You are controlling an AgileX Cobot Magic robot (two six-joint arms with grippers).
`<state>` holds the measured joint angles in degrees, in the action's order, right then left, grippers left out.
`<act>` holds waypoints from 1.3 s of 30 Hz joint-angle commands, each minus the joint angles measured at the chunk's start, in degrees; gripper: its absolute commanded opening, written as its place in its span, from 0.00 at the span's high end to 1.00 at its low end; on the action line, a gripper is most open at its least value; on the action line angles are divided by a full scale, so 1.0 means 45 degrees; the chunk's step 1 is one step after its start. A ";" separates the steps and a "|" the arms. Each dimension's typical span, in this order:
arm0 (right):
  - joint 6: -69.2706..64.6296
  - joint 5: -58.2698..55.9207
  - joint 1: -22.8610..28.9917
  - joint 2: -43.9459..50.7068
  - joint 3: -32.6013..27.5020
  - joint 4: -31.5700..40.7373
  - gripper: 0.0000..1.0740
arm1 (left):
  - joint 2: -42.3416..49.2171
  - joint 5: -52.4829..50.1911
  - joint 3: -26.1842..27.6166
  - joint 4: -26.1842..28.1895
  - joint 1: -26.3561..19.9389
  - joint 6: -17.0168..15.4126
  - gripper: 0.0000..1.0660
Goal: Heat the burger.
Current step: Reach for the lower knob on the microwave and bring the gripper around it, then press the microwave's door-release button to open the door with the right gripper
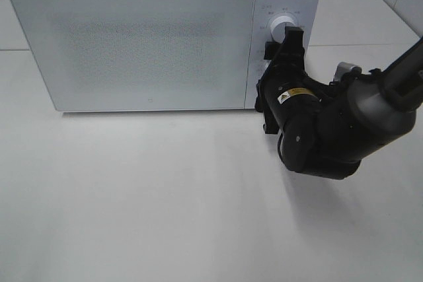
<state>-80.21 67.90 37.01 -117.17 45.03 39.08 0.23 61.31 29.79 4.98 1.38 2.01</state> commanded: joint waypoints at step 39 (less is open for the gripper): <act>1.9137 -1.5241 -0.2012 0.7652 -0.1490 -0.3285 0.35 | 0.0204 -0.0038 -0.0038 0.0064 -0.0038 -0.0025 0.06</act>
<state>2.46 3.32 28.99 -84.11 37.53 25.50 0.23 61.31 29.79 4.98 1.38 2.01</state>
